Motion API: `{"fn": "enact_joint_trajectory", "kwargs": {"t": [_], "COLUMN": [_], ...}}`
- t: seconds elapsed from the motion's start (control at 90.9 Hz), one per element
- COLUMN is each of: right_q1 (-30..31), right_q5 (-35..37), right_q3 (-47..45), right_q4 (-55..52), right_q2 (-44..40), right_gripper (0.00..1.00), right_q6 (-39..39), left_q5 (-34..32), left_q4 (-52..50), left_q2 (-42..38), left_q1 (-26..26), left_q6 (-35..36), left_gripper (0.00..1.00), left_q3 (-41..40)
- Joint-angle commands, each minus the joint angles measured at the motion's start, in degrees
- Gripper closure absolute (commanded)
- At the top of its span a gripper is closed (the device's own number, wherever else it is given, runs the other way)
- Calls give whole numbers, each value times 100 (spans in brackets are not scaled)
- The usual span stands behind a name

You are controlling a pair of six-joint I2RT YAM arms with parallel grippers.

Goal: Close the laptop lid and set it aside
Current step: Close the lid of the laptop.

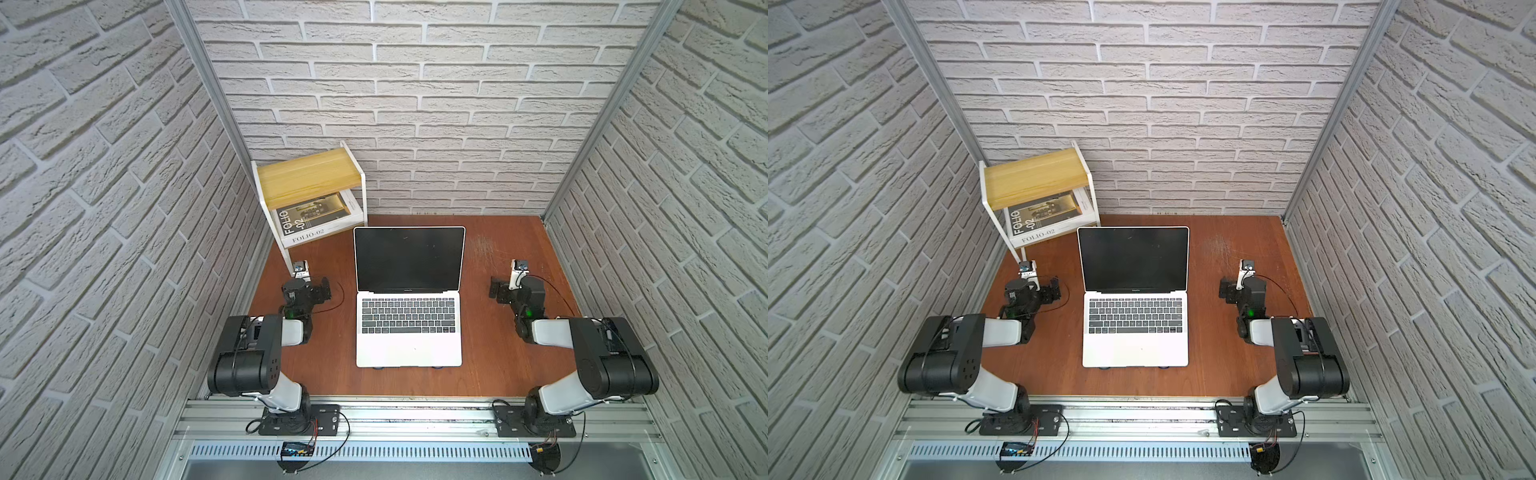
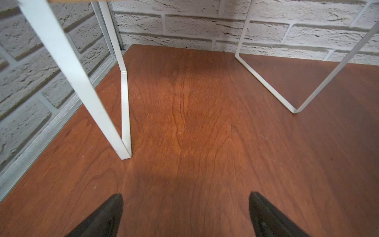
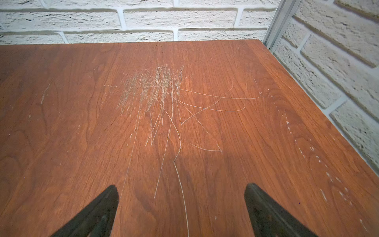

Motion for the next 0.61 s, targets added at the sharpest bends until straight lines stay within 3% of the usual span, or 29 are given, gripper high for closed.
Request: {"fn": "enact_joint_trajectory", "kwargs": {"t": [0.0,0.528,0.594], "right_q1": [-33,-72,-95], "right_q5": [-40,-130,-161], "right_q3": [76,61,49], "right_q4": [122,142,152], "right_q2": [15,9,10], "right_gripper": [1,1,1], "right_q6": [46,58,65], "left_q5": [78,171,-63], "left_q4": [122,110,-6], "left_q2": [45,45,-26], "left_q1": [28,81,83], "left_q6": [-2,-32,-154], "left_gripper": [2,2,2], "left_q3": [79,81,120]}}
